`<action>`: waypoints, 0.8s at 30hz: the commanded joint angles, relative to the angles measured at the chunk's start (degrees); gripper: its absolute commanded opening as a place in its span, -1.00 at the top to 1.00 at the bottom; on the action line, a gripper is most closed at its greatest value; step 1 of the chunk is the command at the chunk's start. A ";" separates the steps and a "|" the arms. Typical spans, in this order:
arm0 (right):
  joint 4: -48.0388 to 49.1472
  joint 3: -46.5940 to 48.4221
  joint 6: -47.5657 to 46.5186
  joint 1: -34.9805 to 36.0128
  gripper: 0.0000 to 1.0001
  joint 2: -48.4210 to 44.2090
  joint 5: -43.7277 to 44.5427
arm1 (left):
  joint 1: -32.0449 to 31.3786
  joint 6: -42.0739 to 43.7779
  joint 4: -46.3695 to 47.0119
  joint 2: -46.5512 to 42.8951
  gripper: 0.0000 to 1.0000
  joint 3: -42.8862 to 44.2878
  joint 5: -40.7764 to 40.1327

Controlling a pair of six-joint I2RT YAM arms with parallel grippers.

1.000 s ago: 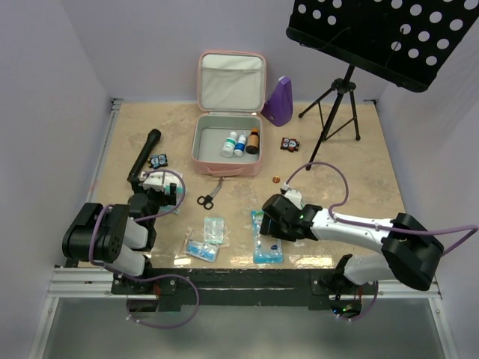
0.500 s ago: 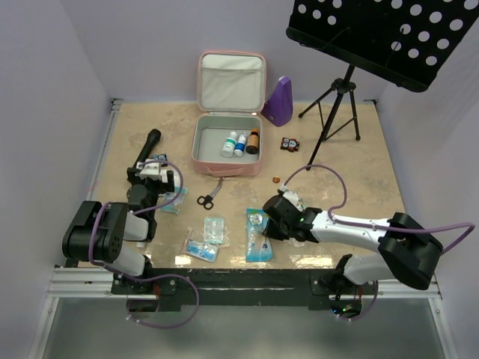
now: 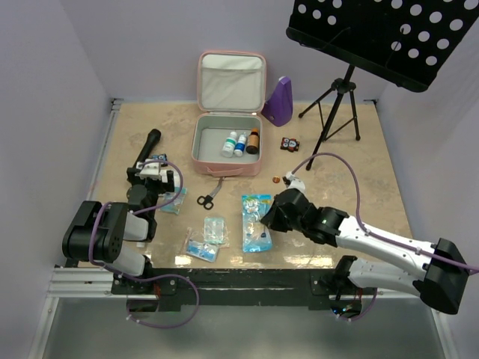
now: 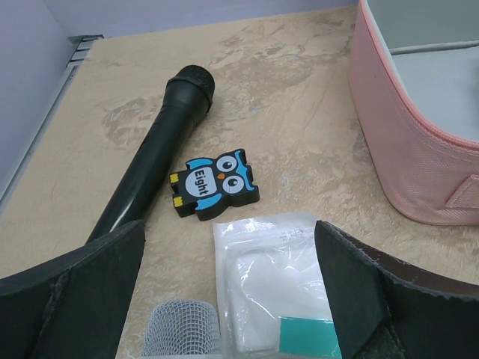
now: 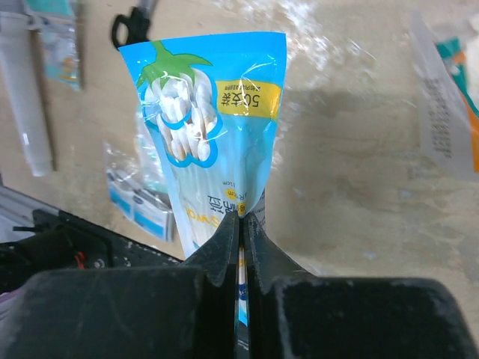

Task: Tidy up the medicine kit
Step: Pick up the medical item at the center of the board, then place the medical item at the medicine box.

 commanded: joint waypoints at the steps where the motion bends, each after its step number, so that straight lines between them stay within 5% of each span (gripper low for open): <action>1: 4.72 4.40 -7.15 0.34 1.00 -0.33 0.67 | 0.33 -1.22 4.60 0.03 -1.00 0.63 -0.05; 10: 12.72 10.20 -18.49 0.34 1.00 2.04 0.84 | 0.33 -1.22 4.60 0.03 -1.00 0.72 0.04; 24: 15.63 17.66 -23.69 -0.27 1.00 7.13 6.46 | 0.33 -1.22 4.60 -0.06 -1.00 0.72 0.04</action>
